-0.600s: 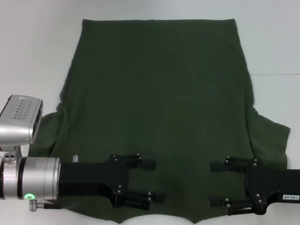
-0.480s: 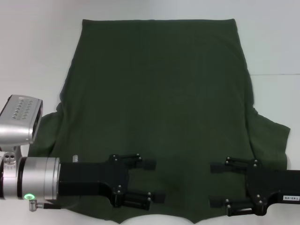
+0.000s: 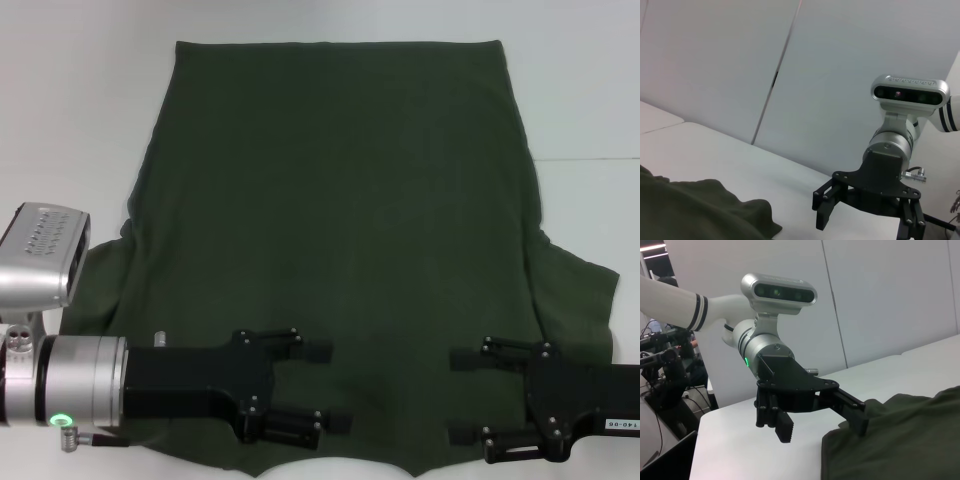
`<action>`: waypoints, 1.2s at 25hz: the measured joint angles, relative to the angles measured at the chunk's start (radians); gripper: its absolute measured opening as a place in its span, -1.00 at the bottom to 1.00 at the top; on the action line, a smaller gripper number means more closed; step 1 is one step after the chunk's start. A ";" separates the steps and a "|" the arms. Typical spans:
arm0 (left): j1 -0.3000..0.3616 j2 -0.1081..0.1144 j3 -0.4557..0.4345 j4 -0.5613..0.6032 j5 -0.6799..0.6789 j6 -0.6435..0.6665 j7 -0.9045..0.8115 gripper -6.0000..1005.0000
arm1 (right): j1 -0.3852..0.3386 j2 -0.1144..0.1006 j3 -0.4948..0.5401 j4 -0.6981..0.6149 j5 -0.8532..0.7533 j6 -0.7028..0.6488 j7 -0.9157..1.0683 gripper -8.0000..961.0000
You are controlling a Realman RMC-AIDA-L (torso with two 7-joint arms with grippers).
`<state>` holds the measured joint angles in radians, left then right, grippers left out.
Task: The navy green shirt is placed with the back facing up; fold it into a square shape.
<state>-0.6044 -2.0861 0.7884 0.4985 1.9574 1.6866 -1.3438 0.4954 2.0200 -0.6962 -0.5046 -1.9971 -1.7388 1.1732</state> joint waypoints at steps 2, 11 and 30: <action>-0.001 0.000 0.000 0.000 0.000 0.003 0.000 0.86 | 0.000 0.000 0.000 0.000 0.000 0.000 0.000 0.87; -0.002 0.000 -0.008 0.000 -0.008 0.006 -0.001 0.86 | 0.001 0.000 0.000 0.000 0.000 -0.002 0.001 0.87; 0.001 0.071 -0.432 0.031 -0.092 -0.224 -0.547 0.86 | 0.005 -0.004 0.001 -0.002 0.000 -0.003 -0.007 0.87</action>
<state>-0.6037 -2.0155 0.3564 0.5298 1.8652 1.4627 -1.8906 0.5000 2.0164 -0.6956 -0.5066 -1.9971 -1.7414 1.1661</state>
